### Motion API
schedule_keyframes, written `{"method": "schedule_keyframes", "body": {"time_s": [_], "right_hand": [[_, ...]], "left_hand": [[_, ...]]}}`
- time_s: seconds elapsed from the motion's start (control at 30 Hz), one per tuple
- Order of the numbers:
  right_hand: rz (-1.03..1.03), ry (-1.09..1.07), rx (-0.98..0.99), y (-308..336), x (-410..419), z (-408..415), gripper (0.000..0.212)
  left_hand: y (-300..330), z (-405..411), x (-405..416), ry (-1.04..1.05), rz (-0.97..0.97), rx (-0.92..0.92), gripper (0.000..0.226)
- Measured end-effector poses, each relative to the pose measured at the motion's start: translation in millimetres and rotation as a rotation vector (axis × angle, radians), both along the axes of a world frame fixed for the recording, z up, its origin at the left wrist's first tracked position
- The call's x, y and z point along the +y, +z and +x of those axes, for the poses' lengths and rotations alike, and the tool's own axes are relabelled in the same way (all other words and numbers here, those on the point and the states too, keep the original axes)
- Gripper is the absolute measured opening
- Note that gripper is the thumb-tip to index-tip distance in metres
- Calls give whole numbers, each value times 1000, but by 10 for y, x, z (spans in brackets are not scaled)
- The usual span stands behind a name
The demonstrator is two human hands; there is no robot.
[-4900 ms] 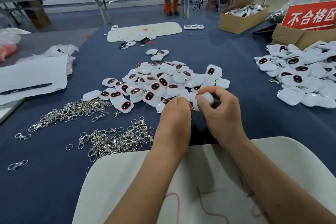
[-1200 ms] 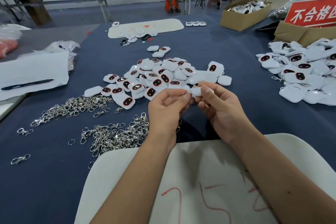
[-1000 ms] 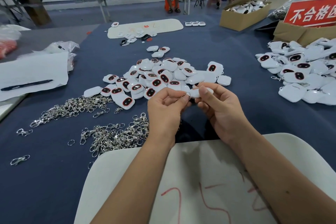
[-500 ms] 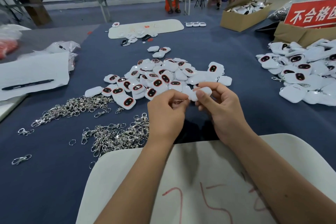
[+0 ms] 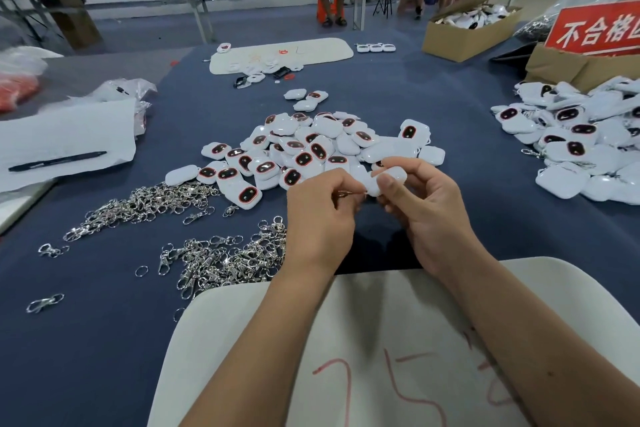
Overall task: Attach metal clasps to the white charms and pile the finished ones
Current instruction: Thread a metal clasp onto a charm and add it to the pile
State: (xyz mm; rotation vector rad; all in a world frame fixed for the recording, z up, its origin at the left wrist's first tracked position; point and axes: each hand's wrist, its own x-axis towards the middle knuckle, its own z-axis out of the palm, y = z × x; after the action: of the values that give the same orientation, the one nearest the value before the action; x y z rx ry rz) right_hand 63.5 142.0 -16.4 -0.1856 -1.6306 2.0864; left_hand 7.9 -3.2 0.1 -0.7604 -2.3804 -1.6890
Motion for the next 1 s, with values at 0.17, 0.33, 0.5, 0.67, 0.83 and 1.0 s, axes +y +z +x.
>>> {"method": "schedule_keyframes", "body": {"time_s": [0.17,0.33,0.5,0.67,0.83,1.0], "right_hand": [[175,-50,1,-21,-45,-1,27],[11,-68,-23,5,-5,-9,33],[-143,-80,-28,-16,40,-49,25],[-180,-139,-66,-23,58,-76,29],[-33,-315,-91,17,141,-57,19],[120,-858,-51,117,566,72,33]], "left_hand": [[-17,41,5,42,-315,292,16],[-46,-10,44,48,162,-240,11],[-71,-16,87,-1,326,-434,12],[-87,9,121,11,282,-433,11],[-86,72,403,32,119,-331,15],[60,157,1106,-185,18,-242,26]]}}
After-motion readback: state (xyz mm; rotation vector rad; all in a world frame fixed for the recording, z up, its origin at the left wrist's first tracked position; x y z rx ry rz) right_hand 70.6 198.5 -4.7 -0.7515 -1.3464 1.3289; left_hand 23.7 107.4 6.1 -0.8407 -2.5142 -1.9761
